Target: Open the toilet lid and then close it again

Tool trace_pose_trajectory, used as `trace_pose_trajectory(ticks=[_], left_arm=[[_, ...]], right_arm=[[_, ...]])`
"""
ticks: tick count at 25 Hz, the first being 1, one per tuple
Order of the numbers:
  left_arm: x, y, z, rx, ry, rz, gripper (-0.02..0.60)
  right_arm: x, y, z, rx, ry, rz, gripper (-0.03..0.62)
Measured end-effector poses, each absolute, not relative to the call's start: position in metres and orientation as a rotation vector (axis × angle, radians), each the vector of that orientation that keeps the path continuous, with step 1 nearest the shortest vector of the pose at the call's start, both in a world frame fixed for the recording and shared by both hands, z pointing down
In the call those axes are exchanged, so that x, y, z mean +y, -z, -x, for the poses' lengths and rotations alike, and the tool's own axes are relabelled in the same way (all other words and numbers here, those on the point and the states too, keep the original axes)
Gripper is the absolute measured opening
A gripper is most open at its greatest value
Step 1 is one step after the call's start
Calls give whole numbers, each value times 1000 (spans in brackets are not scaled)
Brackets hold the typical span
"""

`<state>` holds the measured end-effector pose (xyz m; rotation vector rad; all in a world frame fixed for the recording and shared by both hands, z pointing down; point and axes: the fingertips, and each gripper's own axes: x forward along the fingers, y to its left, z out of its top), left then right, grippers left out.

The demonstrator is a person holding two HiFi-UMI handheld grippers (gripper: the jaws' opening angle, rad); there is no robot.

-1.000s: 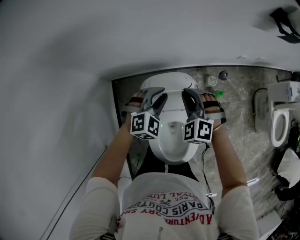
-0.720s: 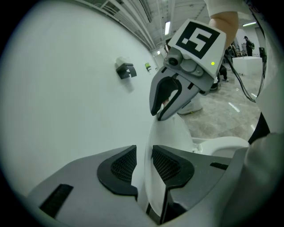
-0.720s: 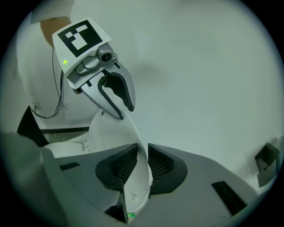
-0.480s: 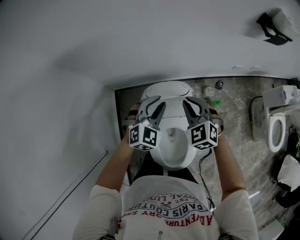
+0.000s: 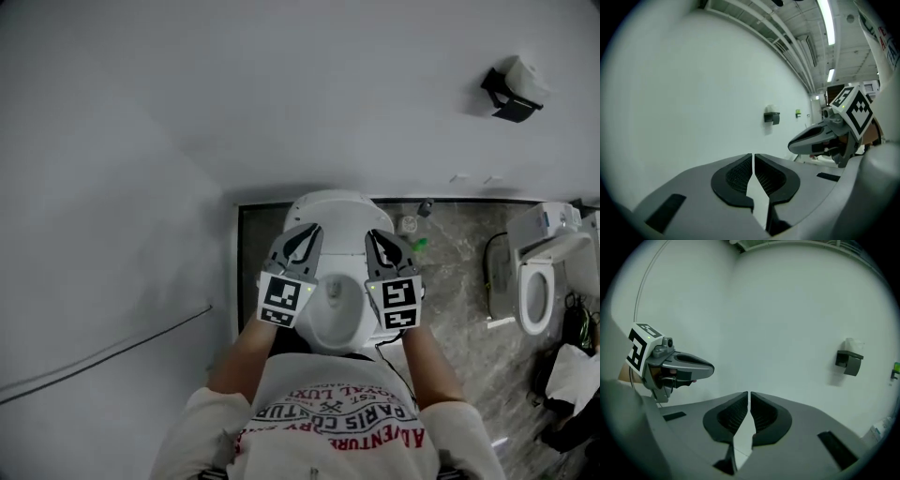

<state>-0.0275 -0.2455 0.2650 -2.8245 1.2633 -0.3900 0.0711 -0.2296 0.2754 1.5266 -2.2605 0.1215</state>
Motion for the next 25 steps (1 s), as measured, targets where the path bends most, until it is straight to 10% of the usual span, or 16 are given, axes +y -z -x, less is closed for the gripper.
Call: trace_pose_trajectory(ticks=[25], left_arm=[[-120, -197, 57, 1563, 55, 2828, 6]], right_arm=[[-114, -215, -74, -2355, -113, -1698, 15]])
